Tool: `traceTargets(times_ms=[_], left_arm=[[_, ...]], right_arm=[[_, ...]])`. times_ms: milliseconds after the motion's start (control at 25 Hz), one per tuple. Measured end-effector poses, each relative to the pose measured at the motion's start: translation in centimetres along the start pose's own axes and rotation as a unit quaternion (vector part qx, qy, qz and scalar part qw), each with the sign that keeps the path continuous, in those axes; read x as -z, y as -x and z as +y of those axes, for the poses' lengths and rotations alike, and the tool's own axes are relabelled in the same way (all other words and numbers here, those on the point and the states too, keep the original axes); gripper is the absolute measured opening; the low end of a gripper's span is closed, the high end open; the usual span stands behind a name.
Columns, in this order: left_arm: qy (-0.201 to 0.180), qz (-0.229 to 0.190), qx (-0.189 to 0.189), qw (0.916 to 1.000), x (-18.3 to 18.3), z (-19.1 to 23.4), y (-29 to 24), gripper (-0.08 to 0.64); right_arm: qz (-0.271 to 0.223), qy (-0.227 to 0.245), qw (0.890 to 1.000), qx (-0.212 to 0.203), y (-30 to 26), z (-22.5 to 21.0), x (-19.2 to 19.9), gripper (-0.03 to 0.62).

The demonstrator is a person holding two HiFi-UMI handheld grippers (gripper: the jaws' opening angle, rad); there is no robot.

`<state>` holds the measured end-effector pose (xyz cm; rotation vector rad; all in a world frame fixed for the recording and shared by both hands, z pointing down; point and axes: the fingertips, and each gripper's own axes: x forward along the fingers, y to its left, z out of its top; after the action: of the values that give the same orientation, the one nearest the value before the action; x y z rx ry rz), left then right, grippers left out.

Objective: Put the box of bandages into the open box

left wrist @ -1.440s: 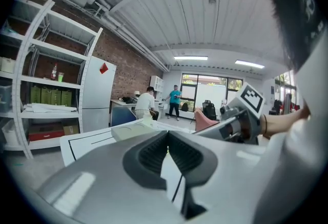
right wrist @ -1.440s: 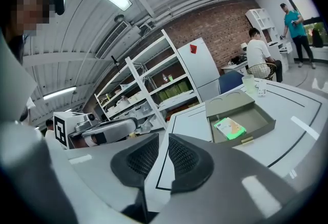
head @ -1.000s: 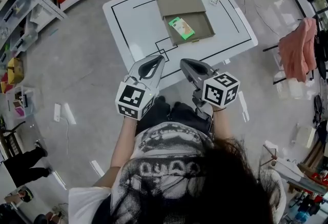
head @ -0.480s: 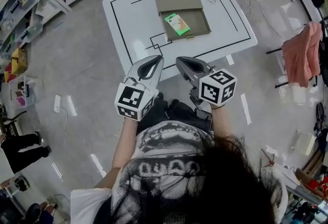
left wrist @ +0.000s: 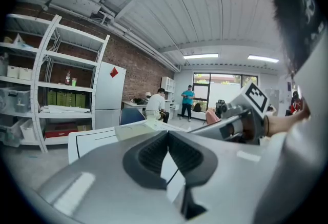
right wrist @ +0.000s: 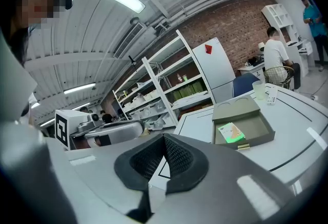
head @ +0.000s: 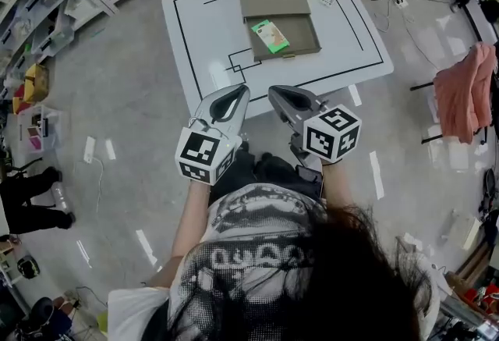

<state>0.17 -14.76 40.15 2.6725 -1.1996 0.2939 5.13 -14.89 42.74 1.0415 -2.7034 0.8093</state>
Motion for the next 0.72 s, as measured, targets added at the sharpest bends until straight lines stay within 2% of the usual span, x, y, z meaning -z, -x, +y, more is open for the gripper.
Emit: traceTargets(times_ms=[720], left_arm=[[-0.006, 0.004, -0.002, 1.0, -0.1, -1.1, -0.9, 0.0]], right_arm=[[0.001, 0.003, 1.0, -0.008, 0.9, -0.8, 0.0, 0.0]])
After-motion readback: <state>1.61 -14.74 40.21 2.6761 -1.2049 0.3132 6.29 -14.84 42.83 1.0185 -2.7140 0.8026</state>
